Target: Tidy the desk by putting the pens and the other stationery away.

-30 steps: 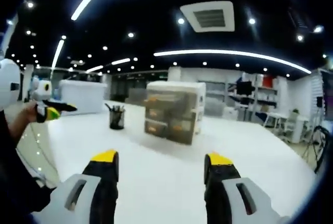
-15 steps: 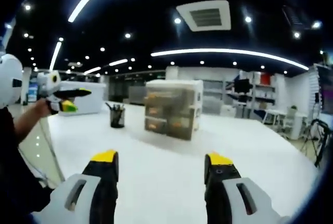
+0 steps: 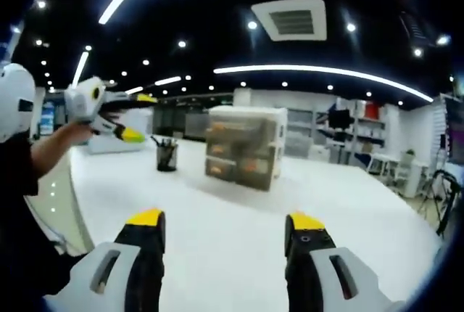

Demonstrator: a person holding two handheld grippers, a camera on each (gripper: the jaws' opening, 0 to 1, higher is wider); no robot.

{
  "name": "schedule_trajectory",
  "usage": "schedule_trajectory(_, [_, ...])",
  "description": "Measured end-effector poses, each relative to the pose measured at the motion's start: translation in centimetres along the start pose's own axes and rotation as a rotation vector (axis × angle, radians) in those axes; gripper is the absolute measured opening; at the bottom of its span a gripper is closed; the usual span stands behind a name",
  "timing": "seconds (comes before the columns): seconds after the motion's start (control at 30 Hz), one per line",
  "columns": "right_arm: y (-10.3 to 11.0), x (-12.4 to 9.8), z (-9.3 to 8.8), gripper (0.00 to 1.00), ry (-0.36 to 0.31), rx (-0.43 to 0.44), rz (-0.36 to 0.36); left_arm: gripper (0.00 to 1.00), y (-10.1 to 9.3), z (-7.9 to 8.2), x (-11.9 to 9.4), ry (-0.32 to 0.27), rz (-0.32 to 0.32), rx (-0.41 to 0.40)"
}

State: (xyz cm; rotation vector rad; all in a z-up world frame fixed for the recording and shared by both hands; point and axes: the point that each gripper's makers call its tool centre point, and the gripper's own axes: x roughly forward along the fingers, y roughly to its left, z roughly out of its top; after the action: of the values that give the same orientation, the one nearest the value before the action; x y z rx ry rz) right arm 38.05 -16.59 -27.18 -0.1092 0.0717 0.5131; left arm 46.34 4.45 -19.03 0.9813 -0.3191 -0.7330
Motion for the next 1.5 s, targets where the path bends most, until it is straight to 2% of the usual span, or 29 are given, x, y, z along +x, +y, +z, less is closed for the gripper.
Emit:
schedule_trajectory(0.17, [0.2, -0.2, -0.3, 0.63, 0.002, 0.004, 0.001, 0.51, 0.5, -0.1, 1.8, 0.049, 0.017, 0.181])
schedule_trajectory(0.5, [0.3, -0.5, -0.7, 0.63, 0.003, 0.012, -0.002, 0.46, 0.2, 0.3, 6.0, 0.075, 0.014, 0.369])
schedule_trajectory(0.7, [0.1, -0.7, -1.1, 0.62, 0.012, 0.016, -0.008, 0.45, -0.2, 1.0, 7.8, 0.050, 0.007, 0.403])
schedule_trajectory(0.83, [0.2, -0.7, -1.4, 0.61, 0.016, 0.020, -0.006, 0.42, 0.3, 0.3, 8.9, 0.092, 0.031, 0.491])
schedule_trajectory(1.1, [0.2, -0.8, -2.0, 0.60, 0.025, 0.025, -0.002, 0.33, -0.1, -0.4, 10.8, 0.115, 0.024, 0.505])
schedule_trajectory(1.33, [0.4, -1.0, -2.2, 0.60, 0.030, 0.027, -0.001, 0.28, 0.5, -0.8, 12.1, 0.147, 0.069, 0.583])
schedule_trajectory(1.5, [0.4, -1.1, -2.3, 0.60, 0.035, 0.030, -0.005, 0.25, 0.4, -1.3, 12.9, 0.156, 0.074, 0.594])
